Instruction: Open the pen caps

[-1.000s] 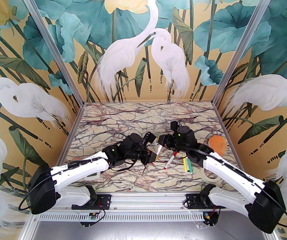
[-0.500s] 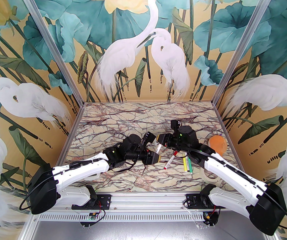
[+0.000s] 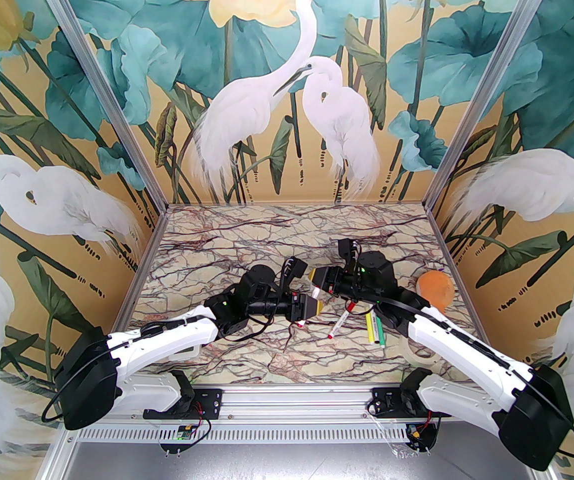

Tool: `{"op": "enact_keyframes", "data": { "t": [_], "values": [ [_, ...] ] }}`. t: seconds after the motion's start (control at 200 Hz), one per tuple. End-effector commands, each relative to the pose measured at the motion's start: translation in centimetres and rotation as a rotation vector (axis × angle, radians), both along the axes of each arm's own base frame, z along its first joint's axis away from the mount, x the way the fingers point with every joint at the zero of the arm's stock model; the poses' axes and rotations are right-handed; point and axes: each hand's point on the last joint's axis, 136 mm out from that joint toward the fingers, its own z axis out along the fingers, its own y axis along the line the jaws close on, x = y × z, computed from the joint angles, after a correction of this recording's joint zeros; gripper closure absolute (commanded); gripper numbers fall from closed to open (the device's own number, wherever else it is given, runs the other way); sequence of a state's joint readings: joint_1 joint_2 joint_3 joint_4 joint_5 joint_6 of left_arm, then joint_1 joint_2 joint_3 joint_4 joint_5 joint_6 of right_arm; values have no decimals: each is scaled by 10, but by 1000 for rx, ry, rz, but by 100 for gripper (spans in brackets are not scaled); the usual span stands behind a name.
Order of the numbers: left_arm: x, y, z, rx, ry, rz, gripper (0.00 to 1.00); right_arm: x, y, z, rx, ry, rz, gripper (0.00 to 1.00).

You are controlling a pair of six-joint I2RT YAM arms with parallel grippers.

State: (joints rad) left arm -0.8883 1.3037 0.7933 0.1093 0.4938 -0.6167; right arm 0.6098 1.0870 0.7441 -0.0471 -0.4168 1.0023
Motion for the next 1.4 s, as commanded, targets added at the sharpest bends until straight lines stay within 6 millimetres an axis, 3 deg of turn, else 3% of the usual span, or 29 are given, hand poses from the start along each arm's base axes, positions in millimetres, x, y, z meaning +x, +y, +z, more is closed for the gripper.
{"op": "enact_keyframes", "data": {
  "t": [0.0, 0.125, 0.335, 0.64, 0.82, 0.915, 1.155, 1.395],
  "values": [
    [-4, -1, -5, -3, 7, -32, 73, -2, 0, 0, 13, -7, -3, 85],
    [-6, 0, -8, -4, 13, -40, 87, -3, 0, 2, 13, -18, 2, 85],
    [-14, 4, 2, -61, 11, -83, 100, -7, -3, 15, 20, -77, 28, 86],
    [-32, 19, 39, -261, 42, -205, 98, -13, -8, 72, 168, -270, 123, 86],
    [-35, 19, 36, -254, 61, -226, 98, -11, -13, 90, 214, -315, 121, 86],
    [-28, 18, 27, -191, 46, -184, 99, -2, -19, 87, 175, -292, 54, 86],
    [-22, 14, 2, 27, -29, -105, 100, 29, -53, 57, -32, -194, -207, 86],
    [-38, 1, -20, 136, -35, -170, 100, 45, -65, 48, -67, -153, -304, 87]
  ]
}}
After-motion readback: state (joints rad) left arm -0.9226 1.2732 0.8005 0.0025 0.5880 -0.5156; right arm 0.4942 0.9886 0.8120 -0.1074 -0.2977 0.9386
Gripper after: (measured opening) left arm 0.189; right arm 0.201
